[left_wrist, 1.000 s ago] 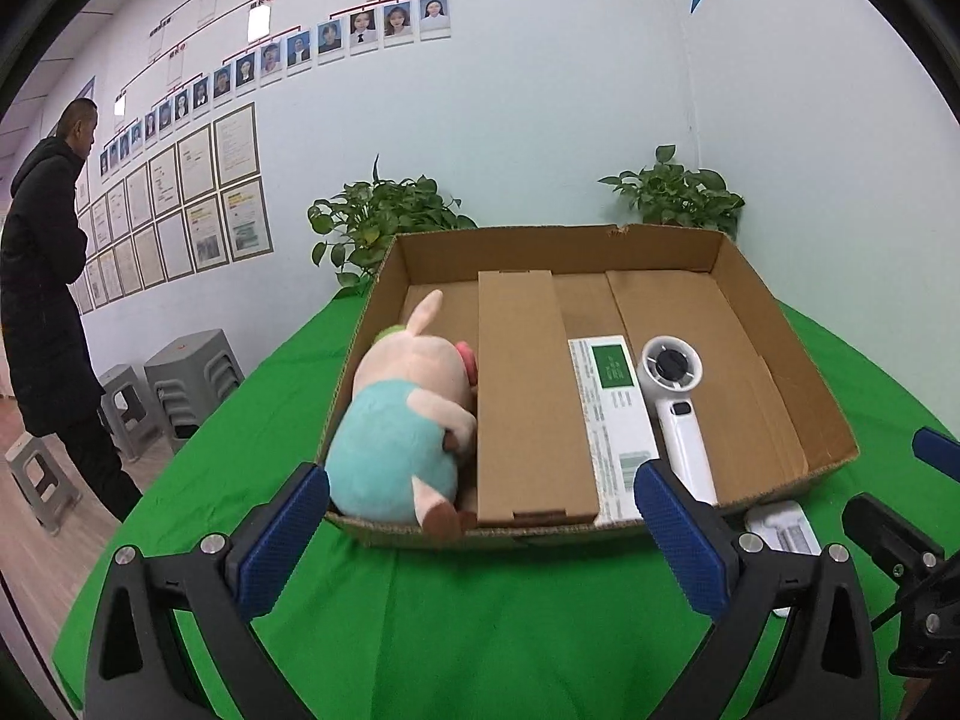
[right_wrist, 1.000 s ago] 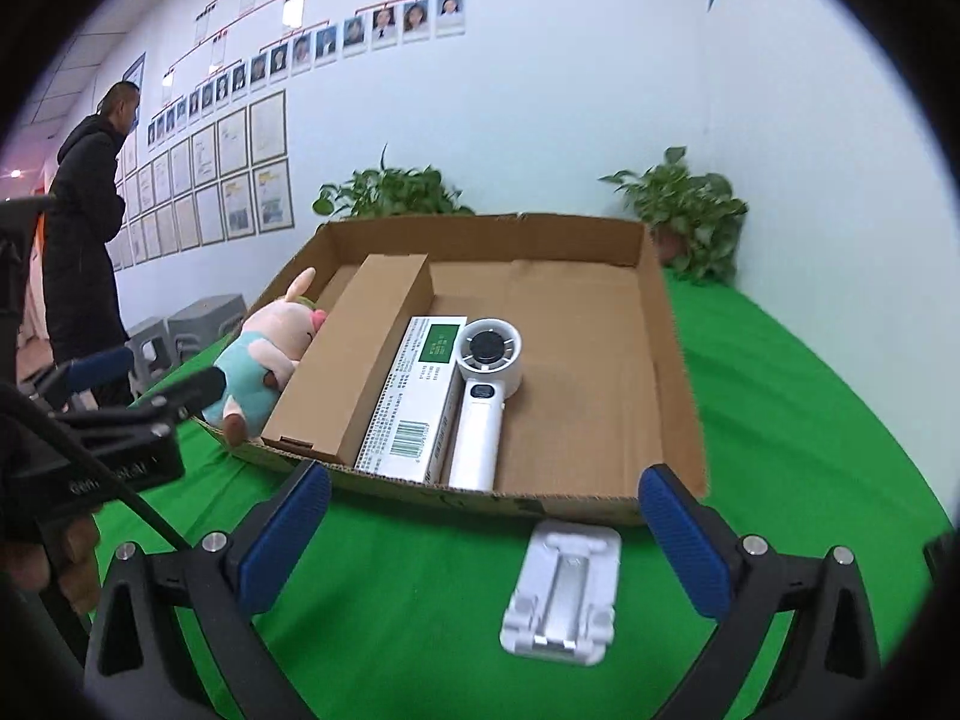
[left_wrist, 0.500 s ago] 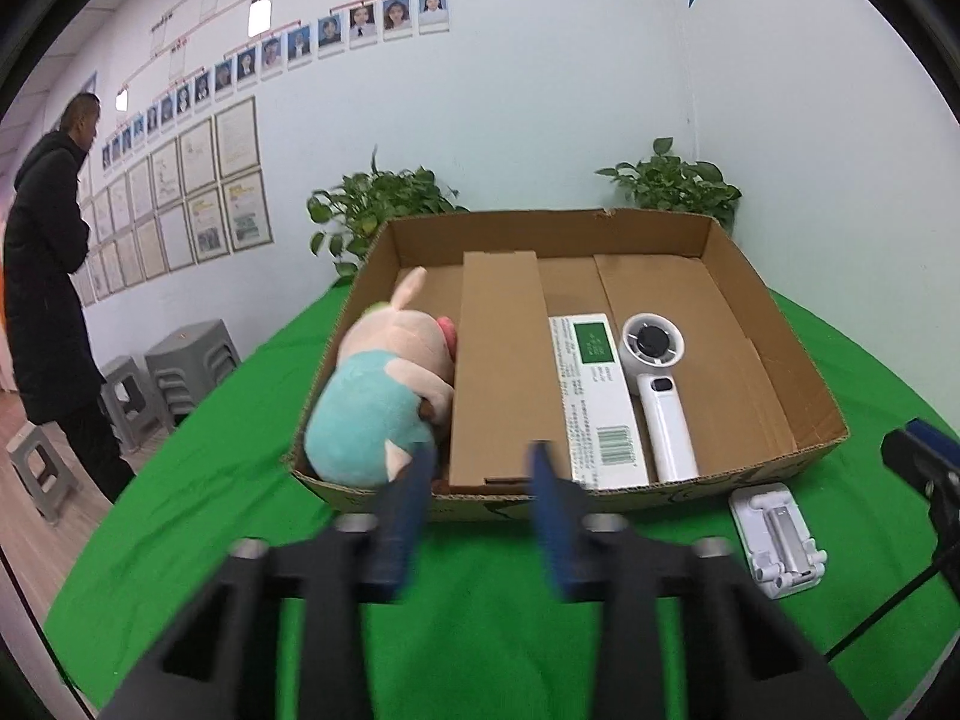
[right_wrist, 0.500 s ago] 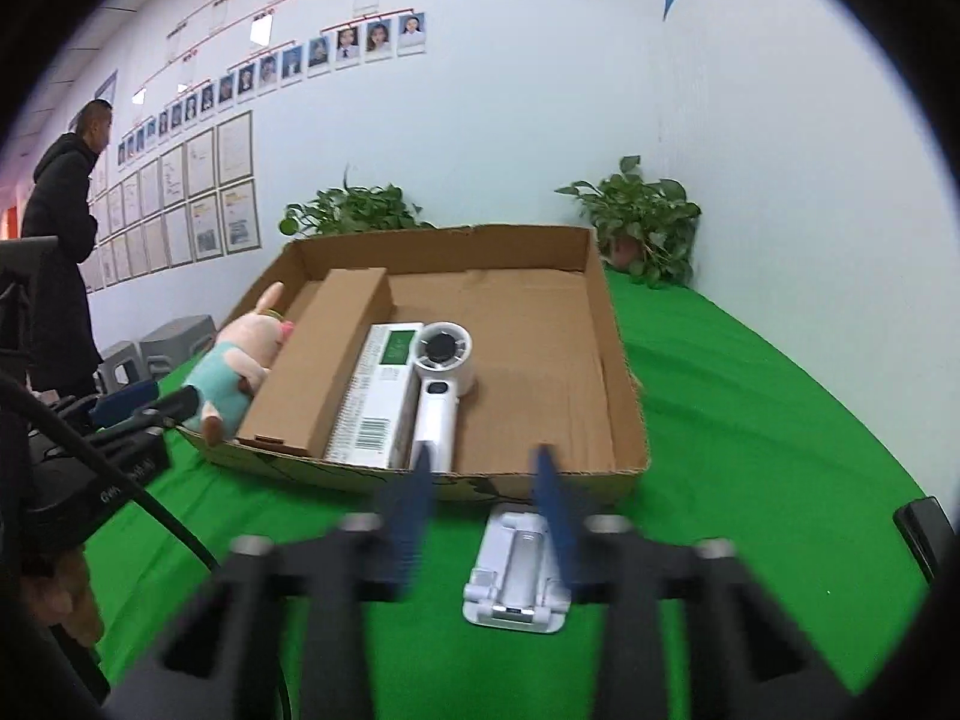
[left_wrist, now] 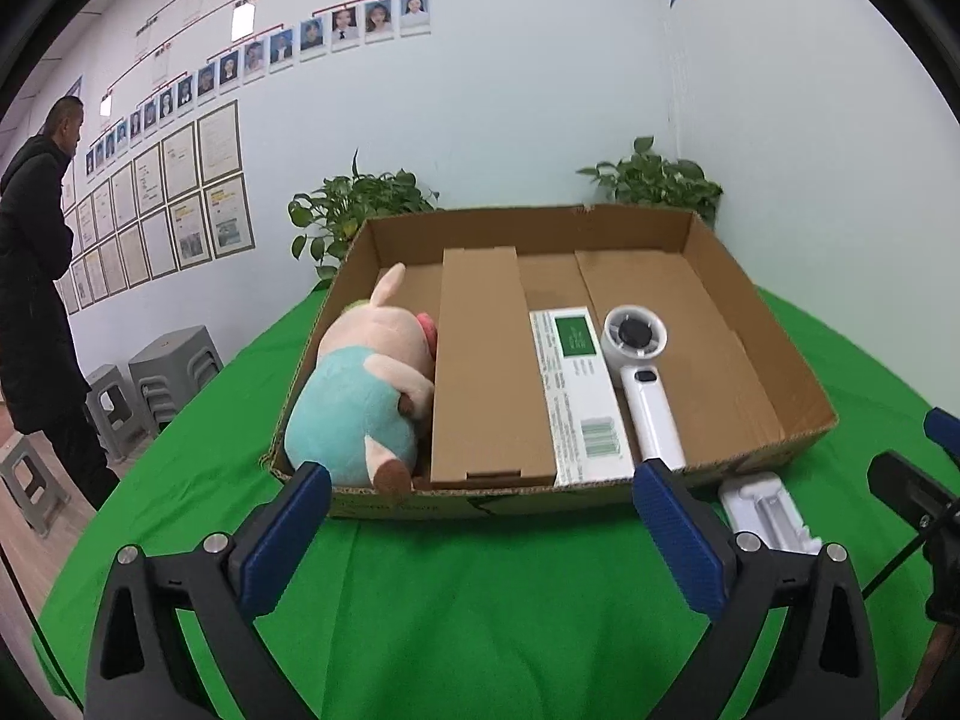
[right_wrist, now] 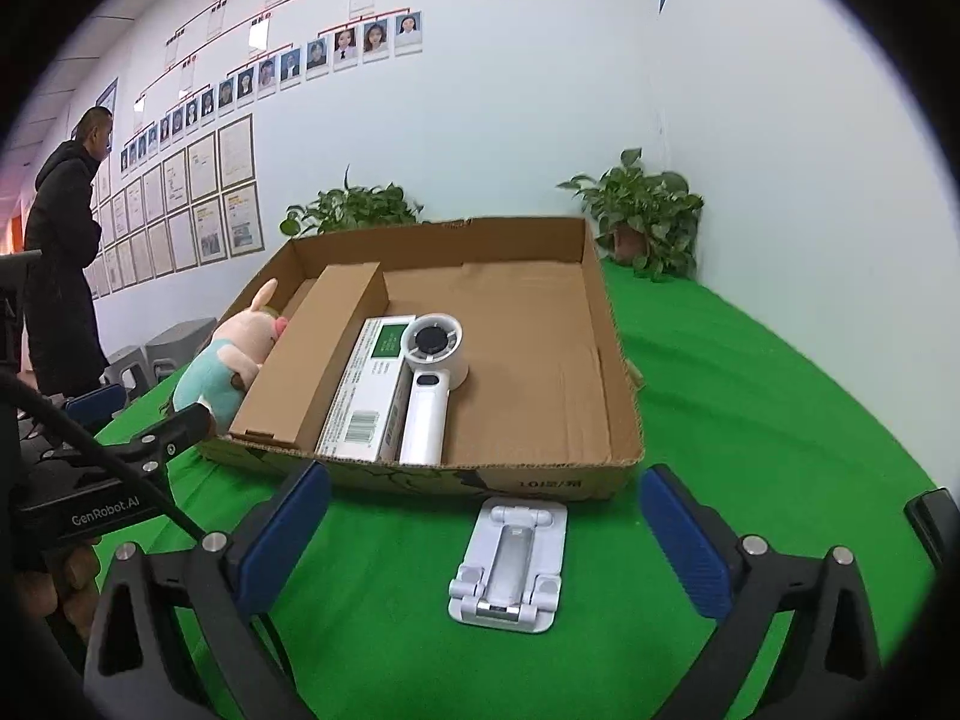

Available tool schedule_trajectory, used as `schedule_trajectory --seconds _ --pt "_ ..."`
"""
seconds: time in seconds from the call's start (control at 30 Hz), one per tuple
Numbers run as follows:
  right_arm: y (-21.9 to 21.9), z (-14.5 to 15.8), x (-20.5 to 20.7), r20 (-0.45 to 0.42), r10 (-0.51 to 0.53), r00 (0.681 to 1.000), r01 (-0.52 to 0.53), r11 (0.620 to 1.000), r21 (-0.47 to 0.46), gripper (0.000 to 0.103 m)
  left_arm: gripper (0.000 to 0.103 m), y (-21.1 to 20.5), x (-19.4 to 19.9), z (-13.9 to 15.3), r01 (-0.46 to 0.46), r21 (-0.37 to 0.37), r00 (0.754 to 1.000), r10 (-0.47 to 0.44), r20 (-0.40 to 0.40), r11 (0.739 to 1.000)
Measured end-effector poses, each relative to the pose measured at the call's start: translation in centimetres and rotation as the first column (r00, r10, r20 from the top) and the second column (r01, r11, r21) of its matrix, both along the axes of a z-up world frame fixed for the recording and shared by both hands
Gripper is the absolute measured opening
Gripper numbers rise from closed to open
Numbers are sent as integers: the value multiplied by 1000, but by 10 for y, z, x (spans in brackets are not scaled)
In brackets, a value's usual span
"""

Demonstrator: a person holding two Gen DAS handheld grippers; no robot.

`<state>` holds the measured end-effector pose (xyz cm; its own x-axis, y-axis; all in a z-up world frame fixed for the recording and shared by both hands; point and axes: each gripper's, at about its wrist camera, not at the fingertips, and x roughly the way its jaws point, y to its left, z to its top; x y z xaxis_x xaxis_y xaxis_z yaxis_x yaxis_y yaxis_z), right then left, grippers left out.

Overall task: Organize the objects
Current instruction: 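Move the right gripper to the white phone stand and grasp it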

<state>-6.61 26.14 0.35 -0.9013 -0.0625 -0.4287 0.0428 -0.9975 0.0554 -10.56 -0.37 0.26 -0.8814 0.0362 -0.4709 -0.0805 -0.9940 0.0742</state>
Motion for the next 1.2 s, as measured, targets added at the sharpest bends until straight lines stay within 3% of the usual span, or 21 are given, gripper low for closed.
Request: schedule_trajectory --seconds 0.23,0.33,0.43,0.5,0.57,0.73,0.8,0.83,0.93,0.97,1.2 --pt "2 -14 -11 100 102 990 -99 995 -33 102 102 -16 -8 -14 24 44 998 -27 65 999" --pt "5 -35 -23 224 141 964 -131 990 -57 102 102 -24 -11 -24 49 75 991 -57 117 996" --pt "14 -63 -39 361 128 924 -103 991 -87 102 102 -30 -13 -38 67 115 980 -87 181 991" --pt "22 -73 -48 404 126 906 -78 988 -134 102 102 -31 -15 -47 82 129 970 -109 217 988" --pt "28 -77 -56 417 108 902 -50 988 -148 102 102 -31 -16 -56 89 129 961 -119 248 988" --pt "17 -83 -79 451 80 889 -58 996 -62 98 102 -32 -17 -65 91 162 951 -134 280 983" --pt "9 -91 -85 483 91 871 -84 996 -35 87 102 -33 -18 -67 88 178 947 -138 290 980" --pt "5 -93 -85 493 93 865 -94 995 -24 87 102 -32 -18 -67 91 181 946 -142 292 979" --pt "-3 -97 -81 483 55 874 -93 994 56 81 102 -31 -16 -69 97 168 944 -144 296 981" --pt "-4 -97 -78 477 37 878 -86 993 82 74 102 -31 -17 -69 98 166 943 -145 299 981" --pt "-6 -99 -42 455 107 884 -156 985 73 69 102 -29 -21 -74 114 216 927 -182 328 970"
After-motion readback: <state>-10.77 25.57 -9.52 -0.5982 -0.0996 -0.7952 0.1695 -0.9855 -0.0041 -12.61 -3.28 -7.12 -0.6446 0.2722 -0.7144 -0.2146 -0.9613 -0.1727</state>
